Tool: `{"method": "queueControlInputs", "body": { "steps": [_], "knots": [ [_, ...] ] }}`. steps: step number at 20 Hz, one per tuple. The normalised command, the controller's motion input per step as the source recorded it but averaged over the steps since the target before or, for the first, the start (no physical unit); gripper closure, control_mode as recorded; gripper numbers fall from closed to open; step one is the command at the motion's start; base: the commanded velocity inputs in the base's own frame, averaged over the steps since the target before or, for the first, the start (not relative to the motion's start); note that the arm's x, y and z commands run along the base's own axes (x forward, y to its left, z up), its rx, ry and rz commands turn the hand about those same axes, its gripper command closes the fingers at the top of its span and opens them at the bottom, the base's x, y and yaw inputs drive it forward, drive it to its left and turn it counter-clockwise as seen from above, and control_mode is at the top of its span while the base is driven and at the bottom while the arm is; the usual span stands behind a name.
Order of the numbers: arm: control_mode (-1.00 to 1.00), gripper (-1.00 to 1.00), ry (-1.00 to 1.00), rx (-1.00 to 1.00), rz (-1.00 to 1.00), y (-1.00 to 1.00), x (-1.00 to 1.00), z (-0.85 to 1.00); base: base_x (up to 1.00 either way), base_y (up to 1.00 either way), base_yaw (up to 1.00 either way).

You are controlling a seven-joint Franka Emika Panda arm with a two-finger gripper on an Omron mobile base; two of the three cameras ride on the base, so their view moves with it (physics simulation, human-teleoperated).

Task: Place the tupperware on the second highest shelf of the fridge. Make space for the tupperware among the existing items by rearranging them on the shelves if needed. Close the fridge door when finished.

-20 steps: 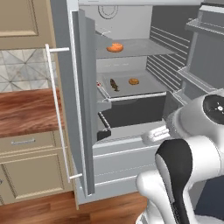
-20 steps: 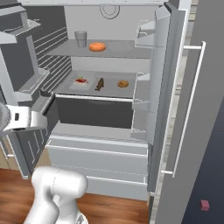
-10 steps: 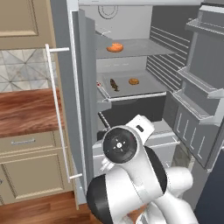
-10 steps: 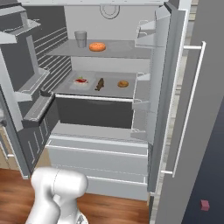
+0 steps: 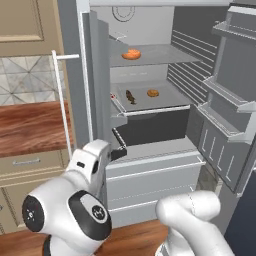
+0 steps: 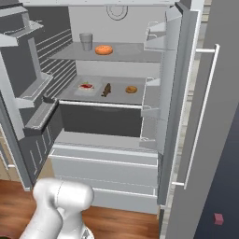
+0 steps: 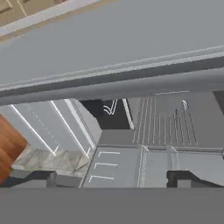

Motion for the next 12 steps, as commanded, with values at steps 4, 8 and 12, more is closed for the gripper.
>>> {"method": "queueControlInputs", "body": {
  "steps": [4,8,12],
  "knots": [
    [-1.00,-1.00,0.07,-0.55,0.00,1.00,0.47,-0.13,0.00,0.00,0.00],
    [-1.00,-1.00,0.13,-0.53,0.00,1.00,0.66,-0.23,0.00,0.00,0.00],
    [-1.00,-1.00,0.21,-0.42,0.00,1.00,0.98,-0.32,0.00,0.00,0.00]
  ]
}}
